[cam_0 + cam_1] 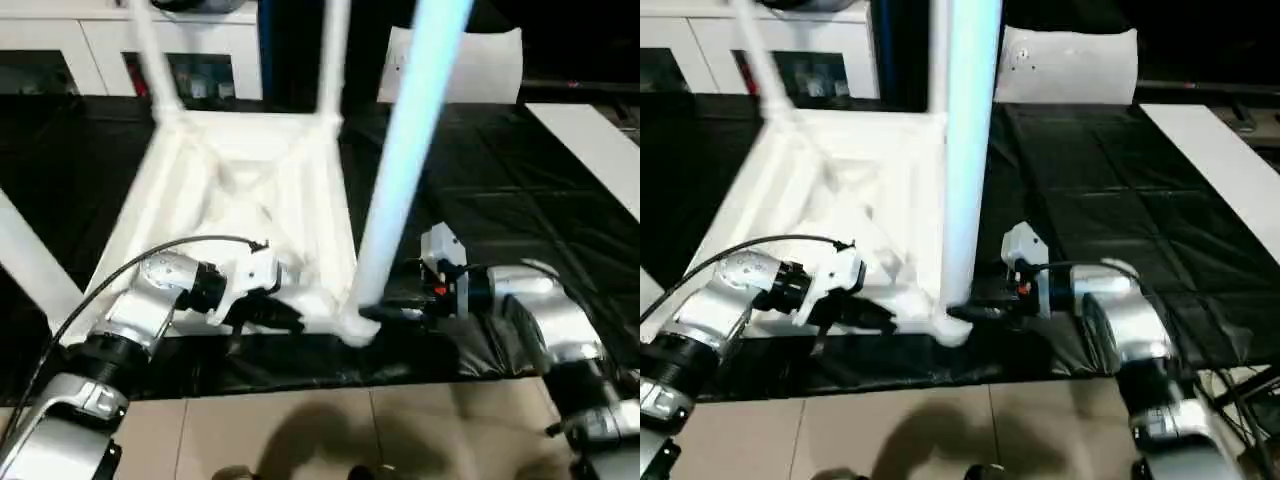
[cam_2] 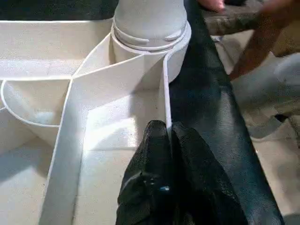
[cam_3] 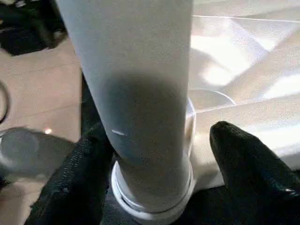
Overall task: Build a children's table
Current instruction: Rotate leg to tighten
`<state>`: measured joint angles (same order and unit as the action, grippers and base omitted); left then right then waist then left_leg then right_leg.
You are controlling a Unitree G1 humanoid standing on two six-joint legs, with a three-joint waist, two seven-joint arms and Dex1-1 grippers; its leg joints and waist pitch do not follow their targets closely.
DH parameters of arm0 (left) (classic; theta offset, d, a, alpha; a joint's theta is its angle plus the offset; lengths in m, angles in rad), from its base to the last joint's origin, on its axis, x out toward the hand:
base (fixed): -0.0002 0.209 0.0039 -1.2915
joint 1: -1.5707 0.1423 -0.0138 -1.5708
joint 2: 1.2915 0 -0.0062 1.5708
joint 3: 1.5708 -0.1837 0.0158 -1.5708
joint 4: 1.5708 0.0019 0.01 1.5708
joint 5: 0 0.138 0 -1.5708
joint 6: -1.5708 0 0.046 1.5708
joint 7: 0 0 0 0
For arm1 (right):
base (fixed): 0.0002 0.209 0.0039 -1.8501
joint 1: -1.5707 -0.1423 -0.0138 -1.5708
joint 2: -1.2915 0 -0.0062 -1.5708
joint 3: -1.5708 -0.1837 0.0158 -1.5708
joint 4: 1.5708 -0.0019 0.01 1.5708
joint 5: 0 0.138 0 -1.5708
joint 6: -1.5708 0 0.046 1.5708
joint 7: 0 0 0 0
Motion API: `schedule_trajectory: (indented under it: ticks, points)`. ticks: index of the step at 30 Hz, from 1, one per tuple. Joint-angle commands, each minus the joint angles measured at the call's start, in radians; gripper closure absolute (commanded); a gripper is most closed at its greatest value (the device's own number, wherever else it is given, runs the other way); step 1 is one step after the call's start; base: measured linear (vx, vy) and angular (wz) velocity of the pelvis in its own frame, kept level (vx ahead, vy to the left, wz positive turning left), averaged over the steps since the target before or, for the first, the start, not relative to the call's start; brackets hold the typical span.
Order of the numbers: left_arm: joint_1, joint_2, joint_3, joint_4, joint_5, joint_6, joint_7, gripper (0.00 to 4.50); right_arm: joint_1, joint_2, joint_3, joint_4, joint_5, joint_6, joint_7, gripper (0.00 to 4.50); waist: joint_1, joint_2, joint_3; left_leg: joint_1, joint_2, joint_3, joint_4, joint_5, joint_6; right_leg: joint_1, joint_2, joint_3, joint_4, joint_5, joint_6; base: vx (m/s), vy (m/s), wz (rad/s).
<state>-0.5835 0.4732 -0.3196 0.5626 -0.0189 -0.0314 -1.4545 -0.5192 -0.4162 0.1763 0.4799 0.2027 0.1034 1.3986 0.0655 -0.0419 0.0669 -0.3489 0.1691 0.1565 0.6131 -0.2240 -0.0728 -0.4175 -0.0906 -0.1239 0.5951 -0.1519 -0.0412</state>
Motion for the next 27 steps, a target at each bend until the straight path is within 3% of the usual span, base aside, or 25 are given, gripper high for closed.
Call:
schedule_trajectory:
  ticks: [1, 2, 7, 13, 23, 26, 27]
  points:
    - [-0.014, -0.005, -0.048, -0.012, 0.01, -0.032, -0.067, 4.5, -0.018, -0.018, 0.005, 0.013, 0.001, -0.008, 0.023, 1.36, -0.003, -0.006, -0.077, -0.007, 0.066, -0.005, -0.071, -0.055, 0.106, 0.072, -0.076, 0.068, -0.063, -0.303, -0.179, 0.0, 0.0, 0.0]
    - [-0.015, -0.005, -0.048, -0.011, 0.01, -0.033, -0.068, 4.5, -0.02, -0.019, 0.007, 0.015, 0.001, -0.008, 0.028, 1.42, -0.003, -0.01, -0.078, -0.007, 0.067, -0.006, -0.071, -0.046, 0.107, 0.072, -0.075, 0.069, -0.06, -0.283, -0.182, 0.0, 0.0, 0.0]
    - [-0.027, -0.004, -0.05, 0.001, 0.011, -0.045, -0.083, 4.5, -0.043, -0.016, 0.023, 0.04, -0.001, -0.008, 0.076, 1.78, -0.002, -0.009, -0.079, -0.006, 0.069, -0.005, -0.071, -0.047, 0.1, 0.072, -0.076, 0.068, -0.058, -0.268, -0.195, 0.0, 0.0, 0.0]
    - [-0.037, -0.001, -0.054, 0.025, 0.011, -0.067, -0.092, 4.5, -0.052, -0.008, 0.036, 0.077, 0.003, -0.03, 0.11, 2.39, 0.001, -0.014, -0.08, -0.006, 0.066, -0.005, -0.071, -0.067, 0.085, 0.073, -0.077, 0.067, -0.064, -0.321, -0.168, 0.0, 0.0, 0.0]
    - [-0.037, -0.001, -0.049, 0.037, 0.013, -0.066, -0.074, 4.5, -0.011, 0.001, 0.036, 0.048, 0.014, -0.027, 0.115, 2.58, 0.007, -0.01, -0.082, -0.006, 0.068, -0.005, -0.07, -0.051, 0.087, 0.073, -0.075, 0.067, -0.06, -0.285, -0.178, 0.0, 0.0, 0.0]
    - [-0.038, -0.013, -0.026, 0.03, 0.029, 0.014, 0.026, 4.5, 0.038, 0.027, 0.013, -0.006, 0.023, -0.008, 0.026, 2.58, 0.011, -0.003, -0.08, -0.002, 0.069, -0.006, -0.073, -0.067, 0.076, 0.071, -0.075, 0.067, -0.063, -0.295, -0.172, 0.0, 0.0, 0.0]
    - [-0.037, -0.019, -0.016, 0.026, 0.029, 0.039, 0.055, 4.5, 0.053, 0.035, 0.008, -0.025, 0.022, 0.005, -0.005, 2.59, 0.011, -0.006, -0.079, -0.001, 0.067, -0.005, -0.074, -0.087, 0.069, 0.071, -0.075, 0.066, -0.069, -0.33, -0.164, 0.0, 0.0, 0.0]
